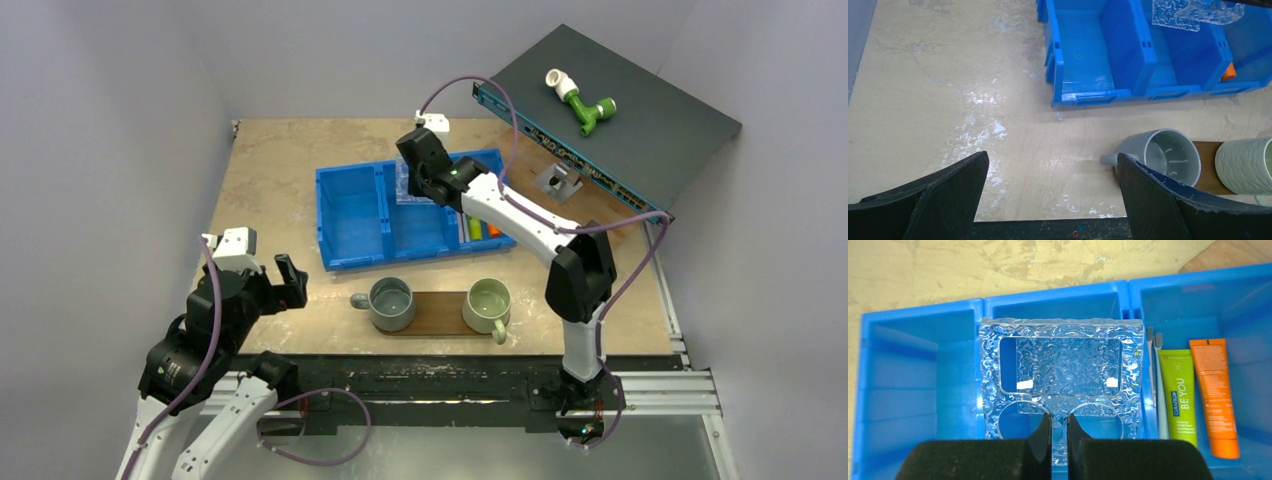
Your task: Prepare toiletry sets of a toothbrush and toothpaste on the tray
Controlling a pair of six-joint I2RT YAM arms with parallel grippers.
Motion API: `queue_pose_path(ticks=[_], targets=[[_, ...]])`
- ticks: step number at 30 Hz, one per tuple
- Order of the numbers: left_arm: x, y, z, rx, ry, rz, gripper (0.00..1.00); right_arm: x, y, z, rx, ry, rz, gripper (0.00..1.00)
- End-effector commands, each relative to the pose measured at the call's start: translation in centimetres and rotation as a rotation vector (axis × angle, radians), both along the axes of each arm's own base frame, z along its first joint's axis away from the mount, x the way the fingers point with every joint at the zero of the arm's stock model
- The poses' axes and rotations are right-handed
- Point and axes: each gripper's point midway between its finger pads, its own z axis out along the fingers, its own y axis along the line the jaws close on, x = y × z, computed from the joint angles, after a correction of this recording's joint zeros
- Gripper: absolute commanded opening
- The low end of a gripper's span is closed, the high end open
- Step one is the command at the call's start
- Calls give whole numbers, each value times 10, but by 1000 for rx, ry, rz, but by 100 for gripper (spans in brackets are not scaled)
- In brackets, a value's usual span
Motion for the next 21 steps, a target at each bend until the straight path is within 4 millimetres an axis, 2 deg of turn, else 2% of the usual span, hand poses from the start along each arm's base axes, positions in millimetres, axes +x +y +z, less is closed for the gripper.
queue_pose_path(ticks=[1,10,16,21], targets=[[3,-1,8,-1,-39,-8,100,-10,-13,44,47,-73,-34,0],[2,-5,10,-13,-48,-30,100,-58,-25,72,54,-102,-46,0],[-1,-3,11,-21,-62,-29,100,-93,-34,75,42,-104,-79,0],[-1,-3,12,-27,-67,-28,100,-121,-40,67,49,-73,-89,0]])
